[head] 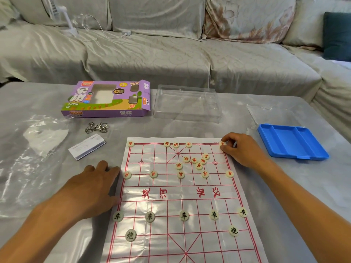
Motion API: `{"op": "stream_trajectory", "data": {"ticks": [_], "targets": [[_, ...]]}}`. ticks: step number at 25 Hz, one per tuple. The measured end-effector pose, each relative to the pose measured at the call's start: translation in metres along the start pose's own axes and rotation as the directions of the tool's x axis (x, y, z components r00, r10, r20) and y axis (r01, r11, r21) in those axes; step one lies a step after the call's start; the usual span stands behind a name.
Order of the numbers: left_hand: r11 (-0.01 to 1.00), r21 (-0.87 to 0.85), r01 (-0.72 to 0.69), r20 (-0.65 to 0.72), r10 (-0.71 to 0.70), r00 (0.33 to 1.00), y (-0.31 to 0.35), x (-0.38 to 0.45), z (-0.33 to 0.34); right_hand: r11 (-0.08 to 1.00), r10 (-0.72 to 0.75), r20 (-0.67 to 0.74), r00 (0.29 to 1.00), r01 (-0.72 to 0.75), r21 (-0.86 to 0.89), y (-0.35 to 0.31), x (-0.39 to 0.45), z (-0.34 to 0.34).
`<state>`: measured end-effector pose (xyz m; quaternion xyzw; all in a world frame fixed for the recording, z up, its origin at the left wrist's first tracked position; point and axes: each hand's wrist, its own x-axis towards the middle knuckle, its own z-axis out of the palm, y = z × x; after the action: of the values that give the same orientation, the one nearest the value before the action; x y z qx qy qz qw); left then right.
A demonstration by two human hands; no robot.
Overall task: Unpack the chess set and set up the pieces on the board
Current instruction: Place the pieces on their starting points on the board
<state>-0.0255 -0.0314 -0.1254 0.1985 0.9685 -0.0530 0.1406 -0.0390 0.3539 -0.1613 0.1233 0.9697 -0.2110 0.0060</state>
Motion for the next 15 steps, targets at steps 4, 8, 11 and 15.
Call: {"op": "stream_trajectory", "data": {"ticks": [4,8,11,15], "targets": [[1.0,0.0,-0.011,0.002,0.011,1.0,0.0,-0.002,-0.001,1.0,0.017,-0.012,1.0,-0.017,0.003,-0.004,-0.004,0.001],[1.0,0.012,0.001,0.017,-0.001,1.0,0.002,-0.002,-0.003,0.998,-0.008,-0.125,0.992,0.0,-0.063,-0.011,-0.024,-0.004],[1.0,0.01,0.006,0.022,-0.006,1.0,0.002,-0.003,-0.003,0.985,-0.158,-0.047,0.986,0.154,-0.073,-0.028,-0.038,-0.005],[1.0,0.03,-0.006,0.02,0.006,1.0,0.005,-0.005,-0.001,0.954,-0.243,0.148,0.959,0.264,-0.143,-0.049,-0.034,0.004]]}}
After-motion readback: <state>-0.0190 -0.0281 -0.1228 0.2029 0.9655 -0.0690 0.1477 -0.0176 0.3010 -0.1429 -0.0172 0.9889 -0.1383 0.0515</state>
